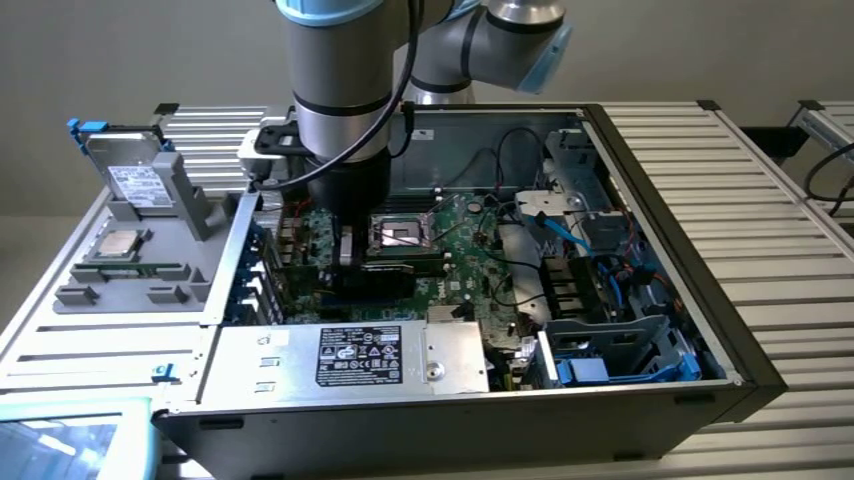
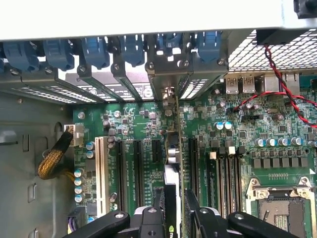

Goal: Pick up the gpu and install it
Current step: 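Insert the gpu into the slot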

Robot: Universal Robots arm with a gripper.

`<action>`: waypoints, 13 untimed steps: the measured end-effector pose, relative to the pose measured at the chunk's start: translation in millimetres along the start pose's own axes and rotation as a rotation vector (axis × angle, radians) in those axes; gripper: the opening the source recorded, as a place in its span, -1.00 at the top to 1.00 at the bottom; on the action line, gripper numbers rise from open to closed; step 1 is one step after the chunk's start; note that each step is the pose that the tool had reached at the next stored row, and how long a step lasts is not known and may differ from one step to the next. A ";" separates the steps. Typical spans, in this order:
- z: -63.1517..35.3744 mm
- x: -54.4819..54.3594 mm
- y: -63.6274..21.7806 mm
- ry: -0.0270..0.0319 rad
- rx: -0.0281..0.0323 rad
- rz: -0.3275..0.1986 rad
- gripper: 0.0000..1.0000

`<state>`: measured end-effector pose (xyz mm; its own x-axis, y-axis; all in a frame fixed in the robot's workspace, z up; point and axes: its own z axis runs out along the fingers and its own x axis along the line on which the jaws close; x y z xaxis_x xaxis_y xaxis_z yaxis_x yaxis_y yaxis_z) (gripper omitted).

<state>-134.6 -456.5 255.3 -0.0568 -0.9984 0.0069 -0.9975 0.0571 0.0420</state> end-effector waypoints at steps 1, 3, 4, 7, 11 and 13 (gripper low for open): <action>0.0 0.0 0.0 -0.0001 0.0001 0.000 0.46; 1.0 0.0 -0.1 -0.0002 0.0002 0.000 0.46; 1.2 0.0 -0.1 -0.0001 0.0002 0.000 0.46; 1.2 0.0 -0.1 -0.0001 0.0001 0.000 0.46; 1.2 0.0 -0.1 -0.0002 0.0001 0.000 0.46; 1.2 0.0 -0.1 -0.0002 0.0001 0.000 0.46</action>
<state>-134.5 -456.4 254.1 -0.0568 -0.9984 0.0067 -0.9975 0.0570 0.0420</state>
